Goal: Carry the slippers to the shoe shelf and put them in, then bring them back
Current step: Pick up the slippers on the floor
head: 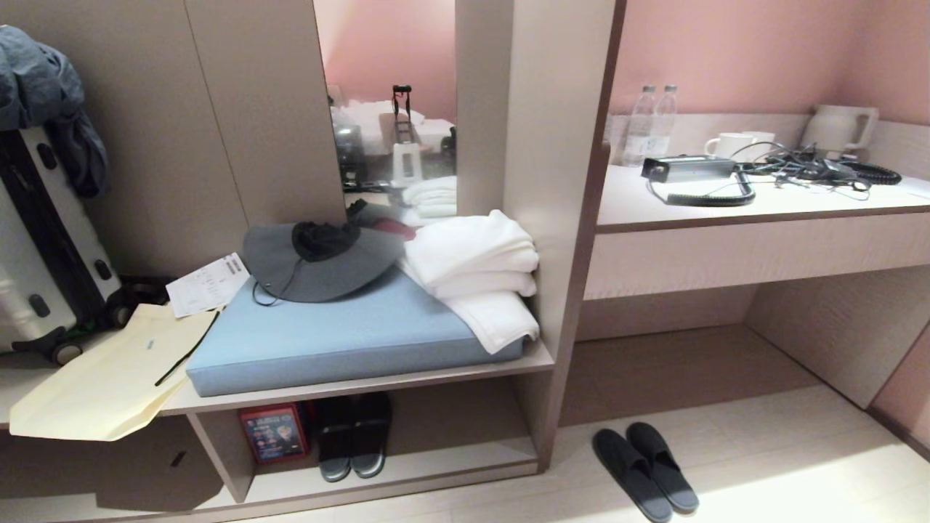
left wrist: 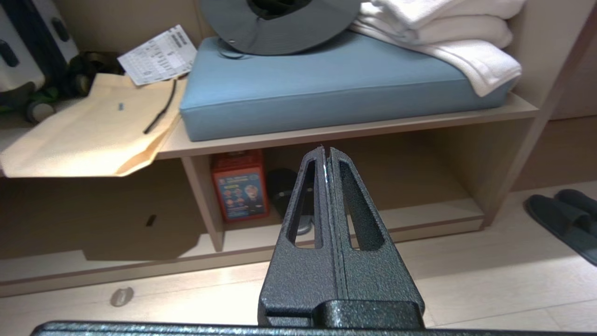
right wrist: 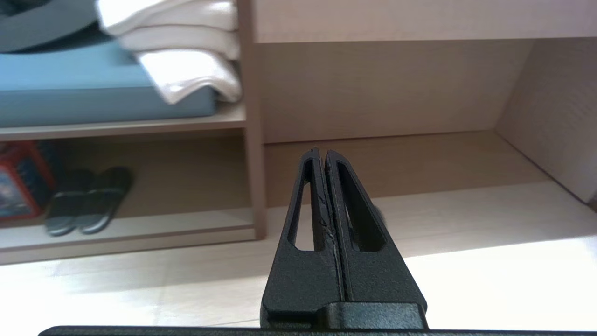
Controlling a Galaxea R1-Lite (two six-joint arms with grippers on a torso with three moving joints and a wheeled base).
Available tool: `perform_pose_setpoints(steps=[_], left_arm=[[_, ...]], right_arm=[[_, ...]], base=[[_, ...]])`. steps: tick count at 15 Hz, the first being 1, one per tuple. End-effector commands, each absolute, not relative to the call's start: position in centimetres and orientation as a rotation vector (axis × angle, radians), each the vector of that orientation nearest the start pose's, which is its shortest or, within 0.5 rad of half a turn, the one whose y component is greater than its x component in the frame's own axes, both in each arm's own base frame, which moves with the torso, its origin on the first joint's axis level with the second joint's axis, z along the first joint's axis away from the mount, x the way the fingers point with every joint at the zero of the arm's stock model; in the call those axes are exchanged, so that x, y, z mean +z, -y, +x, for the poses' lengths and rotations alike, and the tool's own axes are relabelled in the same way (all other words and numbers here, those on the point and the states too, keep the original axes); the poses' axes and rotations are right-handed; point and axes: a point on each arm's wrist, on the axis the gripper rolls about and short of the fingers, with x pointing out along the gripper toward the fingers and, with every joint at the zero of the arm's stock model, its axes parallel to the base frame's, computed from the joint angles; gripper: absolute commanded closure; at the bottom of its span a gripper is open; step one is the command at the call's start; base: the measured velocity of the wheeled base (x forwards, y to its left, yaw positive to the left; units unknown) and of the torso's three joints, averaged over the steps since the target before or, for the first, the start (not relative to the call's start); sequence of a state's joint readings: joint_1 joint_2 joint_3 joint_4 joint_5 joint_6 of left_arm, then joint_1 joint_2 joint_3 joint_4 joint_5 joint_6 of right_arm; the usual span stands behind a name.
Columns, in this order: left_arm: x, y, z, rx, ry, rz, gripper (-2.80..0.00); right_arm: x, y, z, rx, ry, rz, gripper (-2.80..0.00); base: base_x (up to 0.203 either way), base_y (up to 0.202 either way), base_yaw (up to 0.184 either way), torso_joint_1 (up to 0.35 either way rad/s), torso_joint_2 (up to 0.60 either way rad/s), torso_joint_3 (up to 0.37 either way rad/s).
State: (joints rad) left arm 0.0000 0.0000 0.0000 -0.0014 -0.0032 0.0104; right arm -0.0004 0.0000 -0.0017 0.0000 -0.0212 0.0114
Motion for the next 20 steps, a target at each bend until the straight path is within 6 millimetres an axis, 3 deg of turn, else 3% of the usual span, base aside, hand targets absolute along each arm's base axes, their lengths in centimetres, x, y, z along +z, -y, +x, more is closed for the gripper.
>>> perform_pose_setpoints(steps=[1, 20], left_arm=[[7.56, 0.01, -2.28, -0.003, 0.002, 0.011, 0.00], [7.56, 0.01, -2.28, -0.003, 0.002, 0.009, 0.00]], right_arm=[[7.59, 0.05, -2.30, -0.021, 0.003, 0.012, 0.00], [7.59, 0.04, -2.29, -0.018, 0.002, 0.009, 0.00]], base=[[0.000, -0.197, 0.002, 0.001, 0.01, 0.007], [0.000, -0.196, 0.002, 0.003, 0.00, 0.003]])
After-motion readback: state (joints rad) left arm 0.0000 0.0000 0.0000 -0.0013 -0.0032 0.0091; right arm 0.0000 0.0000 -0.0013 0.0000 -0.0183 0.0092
